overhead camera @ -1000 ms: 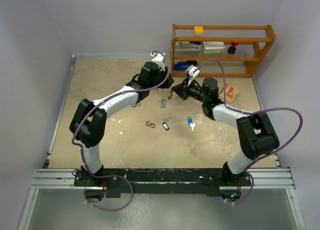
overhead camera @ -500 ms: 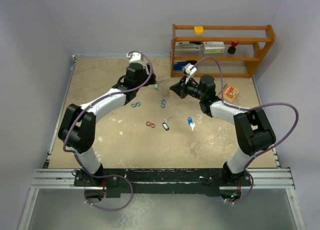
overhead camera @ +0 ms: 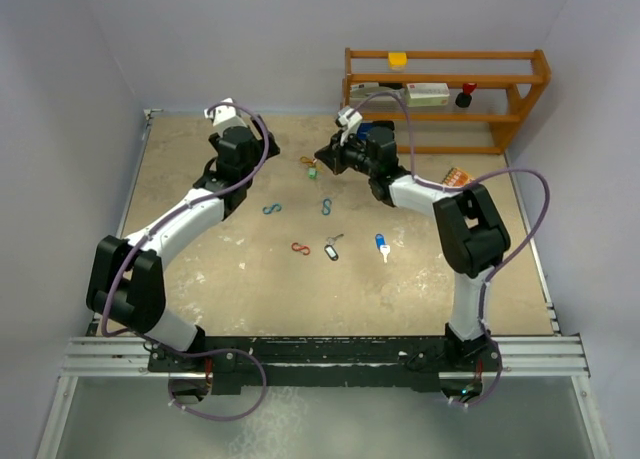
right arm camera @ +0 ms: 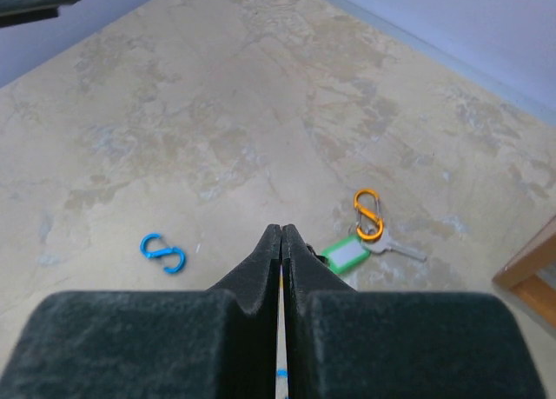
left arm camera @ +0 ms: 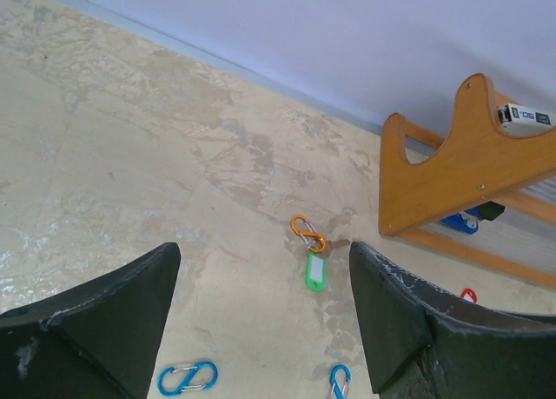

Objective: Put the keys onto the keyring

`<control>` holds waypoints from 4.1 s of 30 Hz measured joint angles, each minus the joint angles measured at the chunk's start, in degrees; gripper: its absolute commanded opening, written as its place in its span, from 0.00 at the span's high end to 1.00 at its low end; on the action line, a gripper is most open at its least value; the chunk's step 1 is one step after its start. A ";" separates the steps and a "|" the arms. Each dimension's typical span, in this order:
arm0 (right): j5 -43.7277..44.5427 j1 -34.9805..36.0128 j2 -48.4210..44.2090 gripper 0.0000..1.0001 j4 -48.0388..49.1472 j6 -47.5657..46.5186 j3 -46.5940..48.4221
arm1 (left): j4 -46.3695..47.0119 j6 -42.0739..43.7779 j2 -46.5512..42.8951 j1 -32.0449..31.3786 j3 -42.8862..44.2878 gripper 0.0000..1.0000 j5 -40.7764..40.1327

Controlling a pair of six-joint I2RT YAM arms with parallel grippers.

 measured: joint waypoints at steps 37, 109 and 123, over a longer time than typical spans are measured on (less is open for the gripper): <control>15.85 4.66 3.10 0.41 -0.09 -0.87 0.74 | -0.07 -1.86 -2.43 1.01 -3.61 0.23 -3.82; 27.36 3.63 -18.08 0.38 -22.73 2.62 -11.28 | -6.69 0.68 14.10 -1.40 -8.02 0.28 21.11; 27.39 3.54 -18.08 0.38 -22.73 2.60 -11.28 | -5.88 0.70 14.10 -2.80 -8.70 0.31 17.16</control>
